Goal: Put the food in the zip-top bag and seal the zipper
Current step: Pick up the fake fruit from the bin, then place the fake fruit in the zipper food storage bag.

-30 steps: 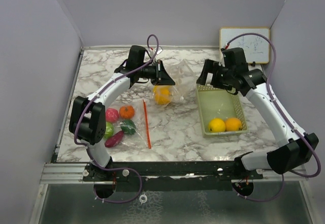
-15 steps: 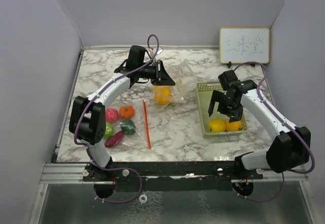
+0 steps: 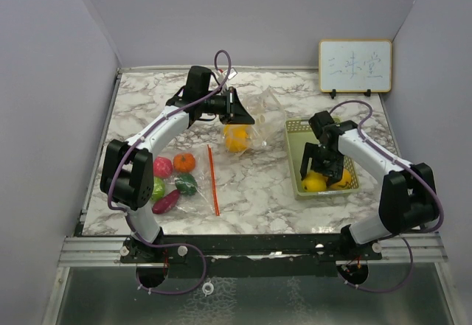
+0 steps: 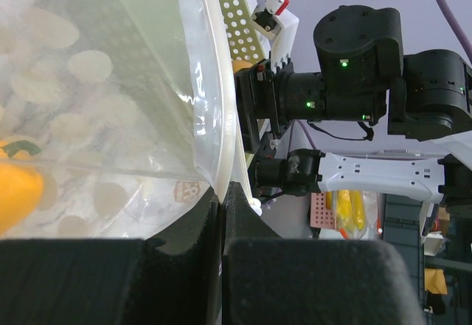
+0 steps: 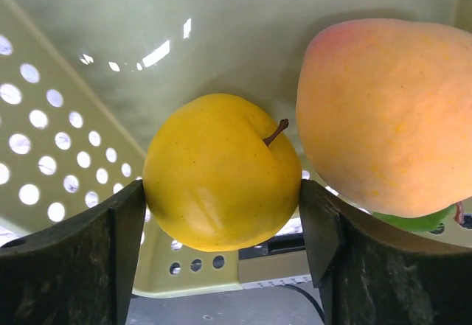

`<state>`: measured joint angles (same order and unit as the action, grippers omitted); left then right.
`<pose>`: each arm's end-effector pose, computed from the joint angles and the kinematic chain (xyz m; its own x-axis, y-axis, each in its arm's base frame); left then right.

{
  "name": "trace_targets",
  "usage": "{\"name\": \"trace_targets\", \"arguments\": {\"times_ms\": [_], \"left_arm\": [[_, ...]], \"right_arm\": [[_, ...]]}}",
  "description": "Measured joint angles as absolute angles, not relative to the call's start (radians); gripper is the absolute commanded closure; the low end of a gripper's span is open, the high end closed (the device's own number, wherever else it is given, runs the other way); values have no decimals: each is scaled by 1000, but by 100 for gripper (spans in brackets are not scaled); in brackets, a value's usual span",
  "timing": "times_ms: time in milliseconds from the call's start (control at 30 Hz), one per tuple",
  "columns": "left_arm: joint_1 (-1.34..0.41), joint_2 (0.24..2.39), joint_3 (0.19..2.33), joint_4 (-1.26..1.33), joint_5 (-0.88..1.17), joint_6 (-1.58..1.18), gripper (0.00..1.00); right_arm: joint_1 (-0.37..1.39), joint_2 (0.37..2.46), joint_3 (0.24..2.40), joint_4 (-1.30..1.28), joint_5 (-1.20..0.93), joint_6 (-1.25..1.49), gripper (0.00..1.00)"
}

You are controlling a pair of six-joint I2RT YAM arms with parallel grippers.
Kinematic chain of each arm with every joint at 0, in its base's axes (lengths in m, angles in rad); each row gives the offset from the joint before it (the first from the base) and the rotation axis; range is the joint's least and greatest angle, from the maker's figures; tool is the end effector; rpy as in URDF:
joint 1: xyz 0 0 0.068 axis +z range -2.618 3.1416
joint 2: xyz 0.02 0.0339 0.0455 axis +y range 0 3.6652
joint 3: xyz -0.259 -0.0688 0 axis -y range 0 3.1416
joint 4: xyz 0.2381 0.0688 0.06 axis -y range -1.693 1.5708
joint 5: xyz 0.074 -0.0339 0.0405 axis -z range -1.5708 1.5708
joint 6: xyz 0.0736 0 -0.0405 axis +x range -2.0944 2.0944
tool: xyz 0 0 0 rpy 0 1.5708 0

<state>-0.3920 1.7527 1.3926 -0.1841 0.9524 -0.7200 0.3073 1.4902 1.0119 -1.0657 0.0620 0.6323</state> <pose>0.3566 -0.2123 0.2801 -0.9305 -0.0290 -0.3650 0.3354 0.3330 -0.8813 0.2321 0.0689 0.1679 -0.9461 0.3186 -0.0582 0.3209 0.9465 -0.0341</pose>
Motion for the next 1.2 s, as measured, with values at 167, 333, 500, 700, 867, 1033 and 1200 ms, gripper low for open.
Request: {"name": "trace_targets", "arguments": {"times_ms": [167,333,500,700,867,1033,1200], "left_arm": [[-392,1753,1393,-184,953,-720,100],[-392,1753,1393,-184,953,-720,100],[-392,1753,1393,-184,953,-720,100],[-392,1753,1384,-181,954,-719,100],[-392,1753,1382,-179,954,-719,100],[-392,1752,1373,-170,954,-720,100],[-392,1752,1365,-162,954,-720,100]], "right_arm": [[307,1492,1010,-1046,50,618,59],[307,1477,1055,-1058,47,617,68],[307,1456,1260,-1073,50,587,70],[307,1431,1447,-923,-81,530,71],[309,1471,1460,-733,-251,550,64],[337,1596,1477,-620,-335,571,2],[356,1661,1489,-628,-349,558,0]]}}
